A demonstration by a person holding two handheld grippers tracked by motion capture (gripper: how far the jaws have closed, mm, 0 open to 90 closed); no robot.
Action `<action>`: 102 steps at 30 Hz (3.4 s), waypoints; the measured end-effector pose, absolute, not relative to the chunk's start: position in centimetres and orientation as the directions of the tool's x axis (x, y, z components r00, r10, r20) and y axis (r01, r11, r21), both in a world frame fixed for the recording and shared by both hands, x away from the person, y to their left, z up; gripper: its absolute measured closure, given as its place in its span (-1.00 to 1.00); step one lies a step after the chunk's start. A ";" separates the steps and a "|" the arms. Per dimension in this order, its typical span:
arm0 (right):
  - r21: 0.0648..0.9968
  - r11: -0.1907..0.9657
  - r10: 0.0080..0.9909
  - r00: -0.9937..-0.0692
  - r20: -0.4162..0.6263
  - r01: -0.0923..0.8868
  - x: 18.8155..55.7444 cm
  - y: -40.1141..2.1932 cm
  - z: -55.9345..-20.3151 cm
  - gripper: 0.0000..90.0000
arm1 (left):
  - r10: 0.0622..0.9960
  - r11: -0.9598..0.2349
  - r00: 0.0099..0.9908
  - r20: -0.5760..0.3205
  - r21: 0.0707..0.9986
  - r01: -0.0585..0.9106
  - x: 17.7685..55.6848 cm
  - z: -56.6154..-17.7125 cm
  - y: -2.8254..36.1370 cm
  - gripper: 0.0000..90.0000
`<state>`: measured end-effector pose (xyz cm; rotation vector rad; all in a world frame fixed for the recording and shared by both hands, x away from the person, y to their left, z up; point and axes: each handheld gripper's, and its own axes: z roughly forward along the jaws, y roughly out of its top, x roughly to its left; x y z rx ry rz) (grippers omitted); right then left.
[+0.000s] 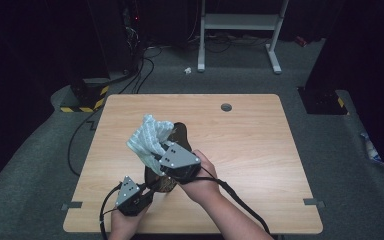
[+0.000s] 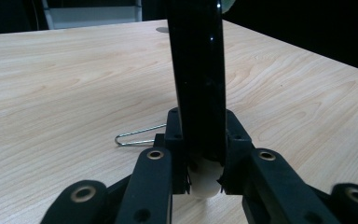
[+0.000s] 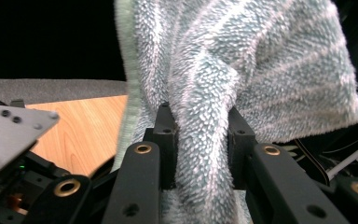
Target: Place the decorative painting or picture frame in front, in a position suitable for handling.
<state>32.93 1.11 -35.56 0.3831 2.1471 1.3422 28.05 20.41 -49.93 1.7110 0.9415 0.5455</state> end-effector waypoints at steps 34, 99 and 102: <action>0.882 0.466 0.502 -0.798 -0.332 -0.074 32.5 0.5 -38.4 0.60 | 0.809 -0.139 0.582 -0.079 0.937 0.321 28.2 -49.7 20.1 0.72; 0.879 0.476 0.592 -0.750 -0.295 0.030 36.0 -2.2 -41.2 0.59 | 0.810 -0.180 0.585 -0.035 0.935 0.305 28.3 -49.6 19.7 0.70; 0.889 0.457 0.546 -0.781 -0.304 -0.026 34.1 -1.1 -40.7 0.59 | 0.808 -0.182 0.588 -0.033 0.935 0.303 28.4 -49.6 19.7 0.70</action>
